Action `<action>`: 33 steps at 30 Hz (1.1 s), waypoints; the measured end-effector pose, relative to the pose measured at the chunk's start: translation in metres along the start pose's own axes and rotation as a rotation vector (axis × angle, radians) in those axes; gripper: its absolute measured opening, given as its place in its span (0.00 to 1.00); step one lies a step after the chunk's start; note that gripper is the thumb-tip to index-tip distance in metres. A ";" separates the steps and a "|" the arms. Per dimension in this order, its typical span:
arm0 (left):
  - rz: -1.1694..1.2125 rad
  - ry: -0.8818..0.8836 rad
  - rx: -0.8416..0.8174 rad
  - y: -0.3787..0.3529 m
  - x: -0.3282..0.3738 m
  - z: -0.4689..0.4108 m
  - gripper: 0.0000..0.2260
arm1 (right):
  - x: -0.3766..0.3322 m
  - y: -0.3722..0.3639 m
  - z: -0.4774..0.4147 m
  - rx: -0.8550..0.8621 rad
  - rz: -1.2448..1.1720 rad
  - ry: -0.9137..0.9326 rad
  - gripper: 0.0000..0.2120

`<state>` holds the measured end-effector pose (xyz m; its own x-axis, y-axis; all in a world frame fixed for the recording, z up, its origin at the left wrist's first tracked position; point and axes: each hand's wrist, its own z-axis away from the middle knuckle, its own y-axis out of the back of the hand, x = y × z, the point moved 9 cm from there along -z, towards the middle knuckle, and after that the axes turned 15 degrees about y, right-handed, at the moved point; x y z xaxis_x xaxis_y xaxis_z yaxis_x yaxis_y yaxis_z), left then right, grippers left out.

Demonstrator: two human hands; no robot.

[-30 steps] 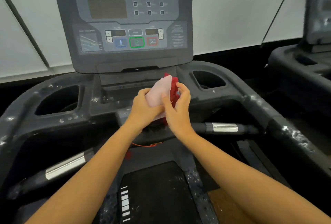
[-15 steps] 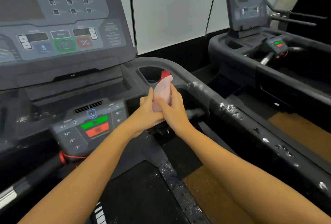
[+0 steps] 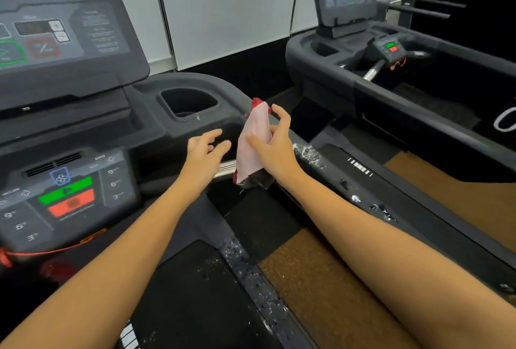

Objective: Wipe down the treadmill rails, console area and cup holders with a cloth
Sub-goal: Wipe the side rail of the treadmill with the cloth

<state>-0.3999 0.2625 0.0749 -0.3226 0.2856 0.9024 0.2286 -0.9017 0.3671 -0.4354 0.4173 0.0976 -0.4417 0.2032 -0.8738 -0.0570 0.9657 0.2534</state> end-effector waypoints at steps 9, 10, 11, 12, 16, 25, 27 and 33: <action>-0.591 -0.119 0.209 -0.007 -0.020 -0.035 0.17 | 0.032 0.016 -0.035 0.048 0.046 -0.023 0.23; -0.619 -0.122 0.209 -0.009 -0.022 -0.039 0.17 | 0.036 0.015 -0.038 0.046 0.054 -0.031 0.23; -0.640 -0.121 0.207 -0.011 -0.024 -0.042 0.16 | 0.040 0.015 -0.041 0.046 0.071 -0.045 0.23; -0.657 -0.120 0.206 -0.013 -0.026 -0.046 0.16 | 0.045 0.014 -0.043 0.047 0.093 -0.056 0.23; -0.698 -0.131 0.196 -0.018 -0.034 -0.055 0.15 | 0.060 0.012 -0.051 0.027 0.195 -0.027 0.23; -0.791 -0.146 0.155 -0.025 -0.051 -0.076 0.15 | 0.098 0.021 -0.070 -0.064 0.547 -0.054 0.24; -0.806 -0.149 0.148 -0.028 -0.052 -0.082 0.15 | 0.105 0.016 -0.075 -0.189 0.777 -0.063 0.26; -0.870 -0.169 0.139 -0.034 -0.059 -0.097 0.15 | 0.117 -0.011 -0.077 -0.340 1.016 -0.027 0.35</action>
<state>-0.4779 0.2452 -0.0124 -0.2964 0.9037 0.3091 0.0794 -0.2992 0.9509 -0.5557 0.4184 0.0250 -0.4026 0.8941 -0.1961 0.0781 0.2470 0.9659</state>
